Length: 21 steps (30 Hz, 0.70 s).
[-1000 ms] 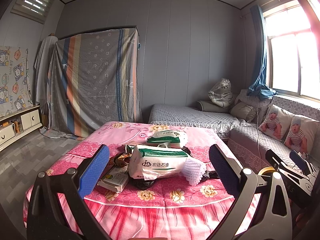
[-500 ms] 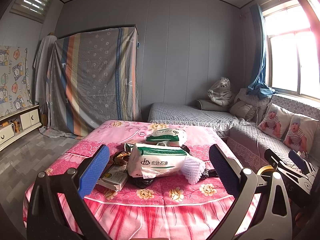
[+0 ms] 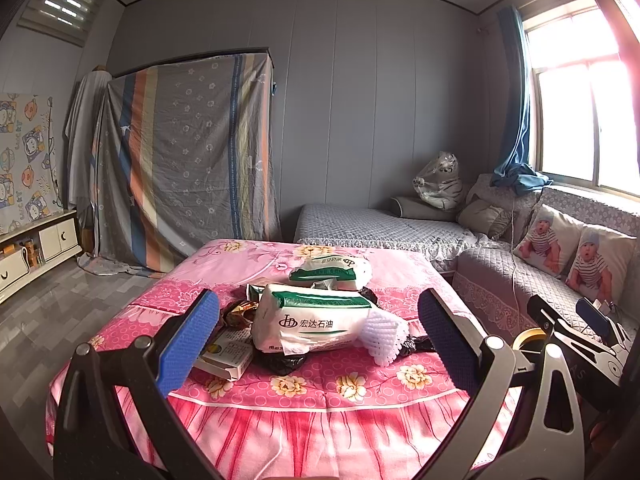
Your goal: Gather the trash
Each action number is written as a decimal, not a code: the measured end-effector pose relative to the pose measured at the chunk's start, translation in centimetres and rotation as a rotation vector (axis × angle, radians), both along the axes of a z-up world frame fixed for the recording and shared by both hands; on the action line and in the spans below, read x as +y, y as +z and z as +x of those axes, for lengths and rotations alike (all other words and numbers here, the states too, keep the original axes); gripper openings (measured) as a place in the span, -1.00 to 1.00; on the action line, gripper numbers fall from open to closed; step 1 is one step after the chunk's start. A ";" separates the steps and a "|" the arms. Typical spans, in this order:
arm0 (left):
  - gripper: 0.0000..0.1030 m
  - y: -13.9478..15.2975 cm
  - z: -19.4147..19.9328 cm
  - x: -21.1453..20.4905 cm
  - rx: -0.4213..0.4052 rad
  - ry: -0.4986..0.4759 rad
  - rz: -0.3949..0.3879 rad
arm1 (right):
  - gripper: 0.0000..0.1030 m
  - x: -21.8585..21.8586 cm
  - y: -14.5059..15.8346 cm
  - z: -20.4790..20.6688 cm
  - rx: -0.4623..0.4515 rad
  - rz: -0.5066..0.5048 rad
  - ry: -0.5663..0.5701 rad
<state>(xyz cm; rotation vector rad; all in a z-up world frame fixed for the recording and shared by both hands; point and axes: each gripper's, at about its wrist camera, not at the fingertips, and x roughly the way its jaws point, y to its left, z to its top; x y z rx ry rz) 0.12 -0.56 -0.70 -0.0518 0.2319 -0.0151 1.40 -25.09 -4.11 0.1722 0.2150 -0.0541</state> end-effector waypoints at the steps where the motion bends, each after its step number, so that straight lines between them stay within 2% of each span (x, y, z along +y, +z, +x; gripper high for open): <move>1: 0.84 0.0 0.0 0.0 0.001 -0.001 0.000 | 0.85 0.0 0.0 0.0 0.000 0.000 -0.001; 21: 0.84 0.1 -0.1 0.0 0.005 -0.005 -0.002 | 0.85 -0.2 0.0 -0.1 0.002 0.003 -0.006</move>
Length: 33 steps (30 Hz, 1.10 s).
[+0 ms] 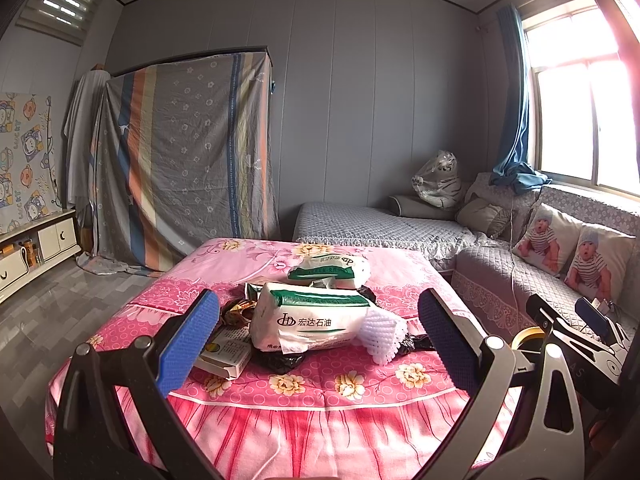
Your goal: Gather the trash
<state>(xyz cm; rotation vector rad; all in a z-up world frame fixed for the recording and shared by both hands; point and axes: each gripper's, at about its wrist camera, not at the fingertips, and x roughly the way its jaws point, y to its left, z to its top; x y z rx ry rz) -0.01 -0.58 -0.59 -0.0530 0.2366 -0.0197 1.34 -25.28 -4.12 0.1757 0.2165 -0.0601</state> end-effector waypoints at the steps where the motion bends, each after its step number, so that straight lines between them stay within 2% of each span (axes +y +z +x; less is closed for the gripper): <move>1: 0.84 0.0 0.0 0.0 0.001 -0.001 0.000 | 0.85 0.1 0.0 0.1 0.001 0.000 0.000; 12: 0.84 0.0 0.1 0.0 0.007 -0.004 -0.002 | 0.85 0.0 -0.1 0.2 0.000 0.002 -0.006; 18: 0.84 -0.2 0.5 0.2 0.038 -0.045 -0.019 | 0.85 -0.3 -0.1 0.2 0.000 0.004 -0.015; 22: 0.84 -1.1 1.1 0.8 0.069 -0.160 -0.062 | 0.85 -0.6 0.1 0.3 -0.005 0.010 -0.037; 25: 0.84 -1.6 1.4 1.8 0.062 -0.259 -0.094 | 0.85 -1.0 0.2 0.2 -0.012 0.015 -0.055; 29: 0.84 -2.1 2.6 4.1 0.017 -0.260 -0.073 | 0.85 -1.4 -0.1 0.3 -0.013 0.021 -0.071; 31: 0.84 -2.4 4.1 6.0 0.048 -0.280 -0.126 | 0.85 -1.6 -0.4 0.6 0.000 0.030 -0.073; 33: 0.84 -2.8 6.0 7.4 0.127 -0.335 -0.124 | 0.85 -1.9 -0.6 1.0 0.015 0.037 -0.076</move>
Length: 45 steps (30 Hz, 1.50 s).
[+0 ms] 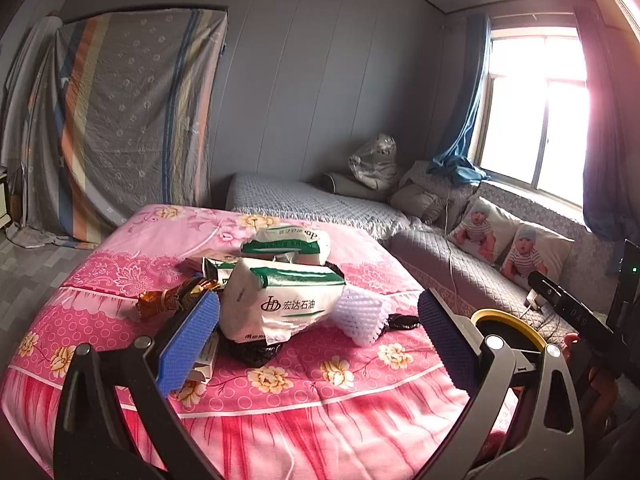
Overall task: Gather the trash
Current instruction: 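Grasp the white tissue pack with the left tool while the right tool grasps the white foam net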
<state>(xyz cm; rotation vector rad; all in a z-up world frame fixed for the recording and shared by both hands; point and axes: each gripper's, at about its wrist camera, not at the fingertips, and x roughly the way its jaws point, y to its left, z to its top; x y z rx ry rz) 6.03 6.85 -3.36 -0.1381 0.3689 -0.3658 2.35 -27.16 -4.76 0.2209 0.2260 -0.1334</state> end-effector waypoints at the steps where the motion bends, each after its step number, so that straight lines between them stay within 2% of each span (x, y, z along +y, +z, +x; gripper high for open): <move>1: 0.84 -0.1 0.8 0.3 0.011 -0.047 0.034 | 0.85 -0.2 -0.1 0.3 0.008 0.003 0.000; 3: 0.84 -0.3 1.9 0.1 -0.010 -0.072 0.146 | 0.85 -0.3 -0.4 0.8 0.023 0.006 -0.004; 6: 0.84 -0.7 4.5 -0.1 -0.007 -0.207 0.257 | 0.85 -0.5 -0.8 1.5 0.041 0.011 -0.009; 8: 0.84 -0.7 6.7 -0.1 0.000 -0.287 0.291 | 0.85 -0.4 -1.1 2.0 0.055 0.010 -0.008; 11: 0.84 -1.3 10.3 -0.5 0.059 -0.410 0.336 | 0.85 -0.3 -1.4 2.7 0.076 -0.003 -0.006; 14: 0.84 -2.2 13.0 -0.8 0.071 -0.436 0.398 | 0.85 -0.2 -1.7 3.3 0.090 -0.017 -0.014; 16: 0.84 -2.8 14.8 -0.6 0.090 -0.407 0.421 | 0.85 -0.3 -1.8 3.8 0.101 -0.023 -0.020; 20: 0.84 -4.0 17.2 0.7 0.166 -0.432 0.379 | 0.85 -0.2 -2.3 4.8 0.121 -0.033 -0.022; 24: 0.84 -5.8 18.4 -0.1 0.230 -0.471 0.389 | 0.85 0.5 -2.8 5.8 0.146 -0.029 -0.005; 27: 0.84 -6.6 18.6 -1.1 0.237 -0.490 0.408 | 0.85 1.2 -3.0 6.3 0.158 -0.041 0.018; 30: 0.80 -6.8 19.2 -1.0 0.252 -0.493 0.368 | 0.85 1.6 -3.0 6.3 0.159 -0.055 0.044; 32: 0.18 -6.7 19.3 -1.0 0.262 -0.514 0.335 | 0.85 1.6 -3.0 6.3 0.154 -0.056 0.052; 35: -0.02 -6.5 18.8 -1.1 0.245 -0.510 0.322 | 0.85 1.6 -2.7 6.4 0.148 -0.042 0.096; 37: -0.06 -6.5 18.2 -1.2 0.228 -0.504 0.329 | 0.85 1.7 -2.5 6.7 0.153 -0.041 0.169; 41: -0.10 -6.0 16.3 -0.7 0.182 -0.490 0.318 | 0.85 2.1 -2.3 8.5 0.193 0.057 0.440; 45: -0.10 -4.7 13.9 1.1 0.135 -0.484 0.246 | 0.85 4.4 -2.5 10.1 0.213 -0.058 0.557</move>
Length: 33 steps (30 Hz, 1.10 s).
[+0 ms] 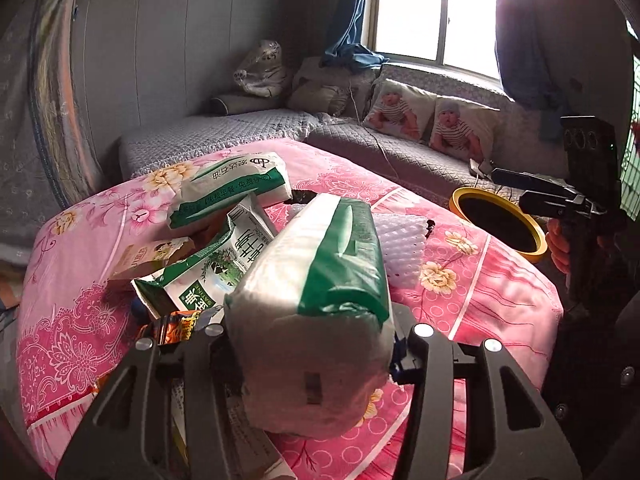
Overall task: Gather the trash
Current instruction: 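Grasp the white tissue pack with the left tool while the right tool grasps the white foam net, then carry the white foam net in the right tool over the yellow-rimmed bin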
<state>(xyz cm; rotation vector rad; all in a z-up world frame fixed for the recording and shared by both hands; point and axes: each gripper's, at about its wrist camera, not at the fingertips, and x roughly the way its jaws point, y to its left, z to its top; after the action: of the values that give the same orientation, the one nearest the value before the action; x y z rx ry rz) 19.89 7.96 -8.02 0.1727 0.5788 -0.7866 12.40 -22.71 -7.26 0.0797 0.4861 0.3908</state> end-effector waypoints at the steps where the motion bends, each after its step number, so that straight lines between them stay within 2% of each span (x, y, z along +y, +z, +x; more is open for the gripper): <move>1: -0.10 0.4 -0.7 0.5 -0.012 0.007 -0.020 | 0.85 0.7 -0.2 0.6 0.017 -0.031 0.040; 4: -0.10 1.5 -3.0 2.2 -0.046 0.044 -0.101 | 0.85 2.8 -0.8 2.3 0.059 -0.092 0.118; 9: -0.09 3.1 -6.8 4.3 -0.123 0.147 -0.218 | 0.83 6.1 -1.8 4.7 0.113 -0.203 0.155; 13: -0.08 3.8 -9.1 5.3 -0.158 0.216 -0.278 | 0.38 7.7 -3.3 6.9 0.157 -0.305 0.129; 17: -0.08 3.9 -10.2 6.3 -0.164 0.258 -0.318 | 0.14 8.2 -4.9 9.5 0.218 -0.334 0.100; 18: -0.08 3.9 -10.3 6.4 -0.162 0.268 -0.322 | 0.03 8.4 -5.3 10.1 0.229 -0.347 0.092; 19: -0.08 3.8 -10.5 6.7 -0.161 0.279 -0.327 | -0.20 8.4 -5.7 10.6 0.243 -0.346 0.086; 20: -0.08 3.6 -10.5 6.8 -0.158 0.285 -0.332 | -0.31 8.4 -6.0 10.9 0.261 -0.338 0.084; 22: -0.08 3.3 -10.4 7.1 -0.147 0.290 -0.346 | -0.74 8.3 -6.4 11.3 0.287 -0.317 0.091; 26: -0.09 2.8 -10.2 7.3 -0.127 0.307 -0.367 | -0.76 7.8 -6.0 10.8 0.315 -0.255 0.130; 33: -0.09 3.3 -10.3 7.1 -0.115 0.295 -0.403 | -0.76 4.2 -1.6 6.7 0.376 0.064 0.281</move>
<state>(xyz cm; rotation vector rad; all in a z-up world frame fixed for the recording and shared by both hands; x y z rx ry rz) 9.55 15.02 -4.72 -0.2330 0.3174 -0.5873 19.10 -18.52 -8.90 0.1487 0.8612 0.6727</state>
